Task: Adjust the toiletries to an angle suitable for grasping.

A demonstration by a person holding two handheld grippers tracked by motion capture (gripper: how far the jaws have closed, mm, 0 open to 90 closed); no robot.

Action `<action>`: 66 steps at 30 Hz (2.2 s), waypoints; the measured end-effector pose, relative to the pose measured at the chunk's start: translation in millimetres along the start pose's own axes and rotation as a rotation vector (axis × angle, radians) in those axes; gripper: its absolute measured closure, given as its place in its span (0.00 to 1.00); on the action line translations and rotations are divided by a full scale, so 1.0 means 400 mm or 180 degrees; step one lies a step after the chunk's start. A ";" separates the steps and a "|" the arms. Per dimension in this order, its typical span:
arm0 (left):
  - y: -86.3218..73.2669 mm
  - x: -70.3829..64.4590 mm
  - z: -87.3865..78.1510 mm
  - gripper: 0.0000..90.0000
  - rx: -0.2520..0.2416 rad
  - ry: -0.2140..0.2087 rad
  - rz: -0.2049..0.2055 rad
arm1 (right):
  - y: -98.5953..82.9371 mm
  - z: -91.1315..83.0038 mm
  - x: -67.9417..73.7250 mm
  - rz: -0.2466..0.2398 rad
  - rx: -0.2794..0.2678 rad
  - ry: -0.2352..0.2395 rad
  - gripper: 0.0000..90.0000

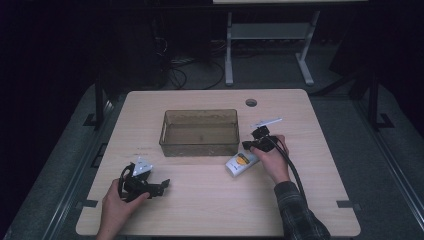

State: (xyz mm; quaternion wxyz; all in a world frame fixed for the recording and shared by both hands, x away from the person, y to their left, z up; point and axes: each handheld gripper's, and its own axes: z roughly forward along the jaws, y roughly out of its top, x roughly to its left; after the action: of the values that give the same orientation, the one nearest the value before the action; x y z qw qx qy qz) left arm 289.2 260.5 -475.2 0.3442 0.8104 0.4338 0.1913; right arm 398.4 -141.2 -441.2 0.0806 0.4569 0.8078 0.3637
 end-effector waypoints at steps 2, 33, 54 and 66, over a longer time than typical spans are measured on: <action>0.000 0.000 0.000 0.14 -0.0001 0.0000 0.0001 | 0.001 0.010 0.002 -0.0006 0.0022 0.0007 1.00; 0.000 0.000 0.000 0.14 -0.0002 0.0000 -0.0002 | -0.017 0.022 0.034 -0.0058 0.0271 0.0012 1.00; -0.001 -0.001 0.000 0.14 -0.0009 0.0000 -0.0001 | -0.060 -0.002 0.090 -0.0236 0.0375 0.0161 1.00; -0.001 -0.001 0.000 0.14 -0.0009 -0.0001 -0.0002 | -0.098 -0.030 0.097 -0.0216 0.0378 0.0179 1.00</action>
State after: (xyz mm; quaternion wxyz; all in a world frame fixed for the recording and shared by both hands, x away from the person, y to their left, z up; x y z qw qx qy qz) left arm 289.0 260.4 -475.5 0.3455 0.8098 0.4337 0.1917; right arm 344.3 -128.9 -450.6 0.0430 0.4229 0.8448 0.3248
